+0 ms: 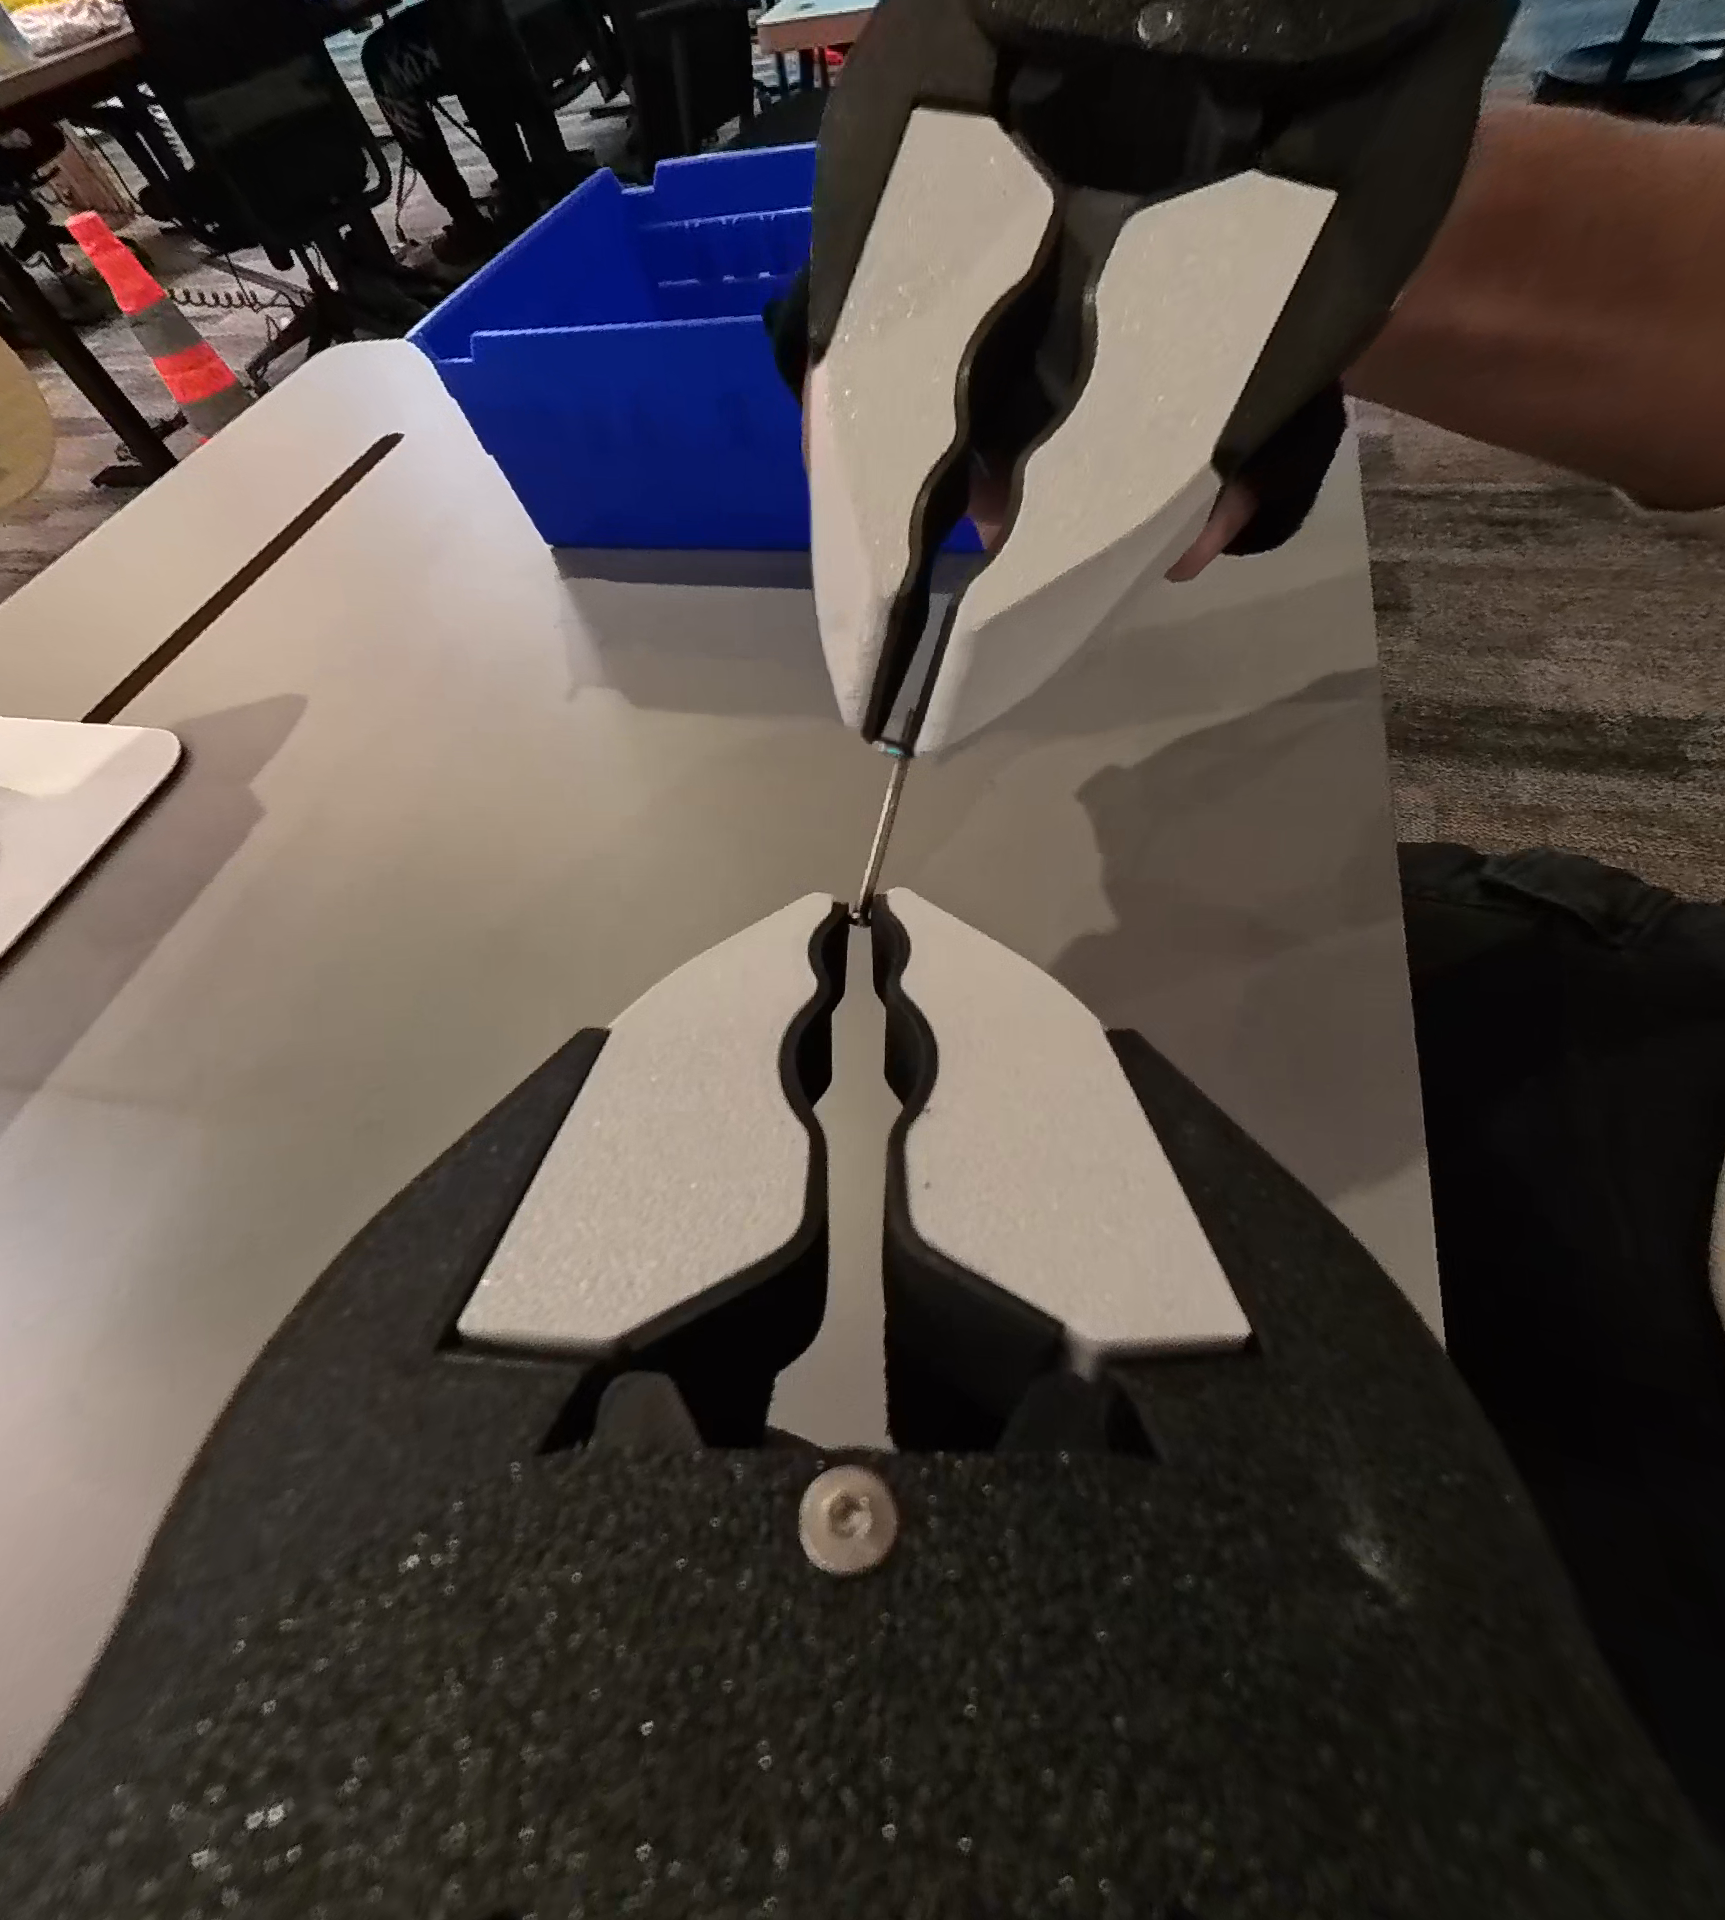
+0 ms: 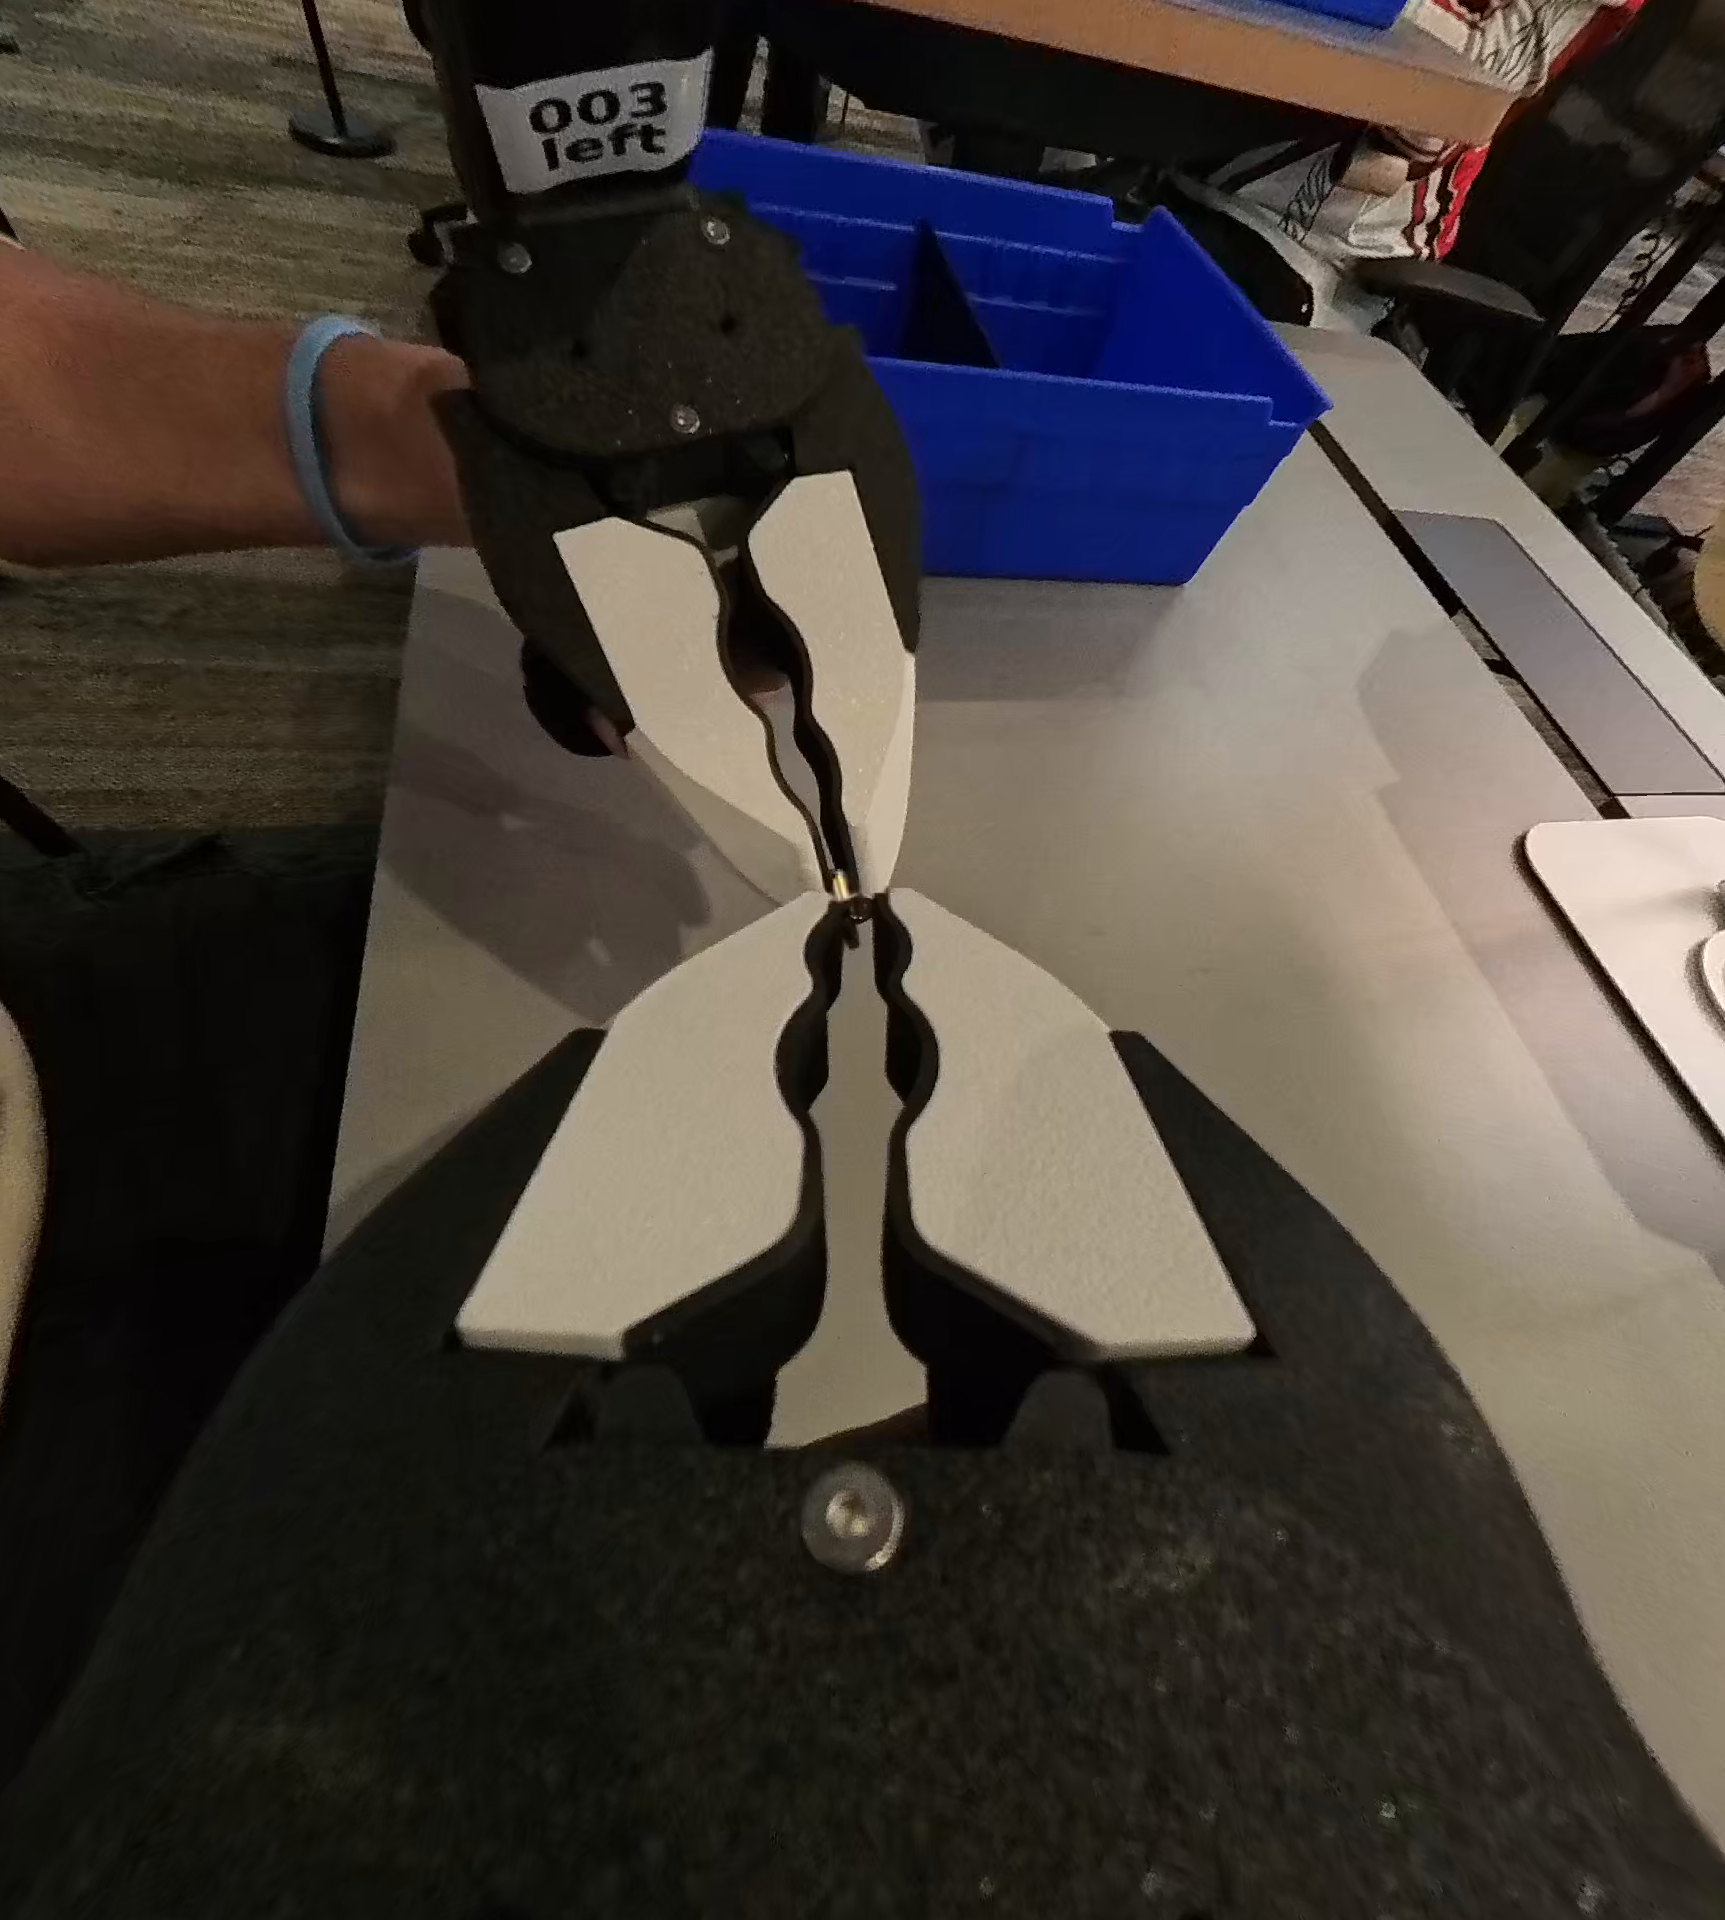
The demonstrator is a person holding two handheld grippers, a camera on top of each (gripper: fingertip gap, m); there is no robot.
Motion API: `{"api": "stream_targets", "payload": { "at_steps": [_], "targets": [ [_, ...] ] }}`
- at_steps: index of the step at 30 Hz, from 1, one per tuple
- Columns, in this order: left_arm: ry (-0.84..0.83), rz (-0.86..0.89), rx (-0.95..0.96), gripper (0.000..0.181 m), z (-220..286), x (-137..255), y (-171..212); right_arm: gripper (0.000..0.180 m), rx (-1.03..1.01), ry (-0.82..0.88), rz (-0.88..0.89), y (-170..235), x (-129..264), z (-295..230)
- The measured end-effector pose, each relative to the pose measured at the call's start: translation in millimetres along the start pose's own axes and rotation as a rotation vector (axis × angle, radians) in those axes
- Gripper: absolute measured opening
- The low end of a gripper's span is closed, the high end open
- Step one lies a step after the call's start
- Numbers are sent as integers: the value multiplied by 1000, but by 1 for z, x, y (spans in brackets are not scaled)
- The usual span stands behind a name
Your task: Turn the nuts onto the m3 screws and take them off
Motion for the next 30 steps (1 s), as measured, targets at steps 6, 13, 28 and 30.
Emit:
{"api": "stream_targets", "payload": {
  "at_steps": [6, 13, 28, 30],
  "targets": [
    [10, 52, 53, 4, -2, 4, 5, 5, -17, 17, 46, -1, 9, 1],
    [17, 56, 59, 4, -1, 5, 8, 5, -22, -6, 50, -1, 9, -1],
    [21, 72, 56, 4, -1, 10, 8, 5, 0, -26, 29, -6, 0, -1],
    [14, 74, 59, 4, -1, 10, 9, 5, -19, -37, 34, -4, -1, 0]
  ]
}}
Point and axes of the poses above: each gripper's, where its closed fingertips meet, x back along the fingers, y out of its underside, z = x × y across the jaws, the point moved 10 cm from there along x, back along the fingers, and after that the axes turned 4 degrees about y, right-handed, at the moved point
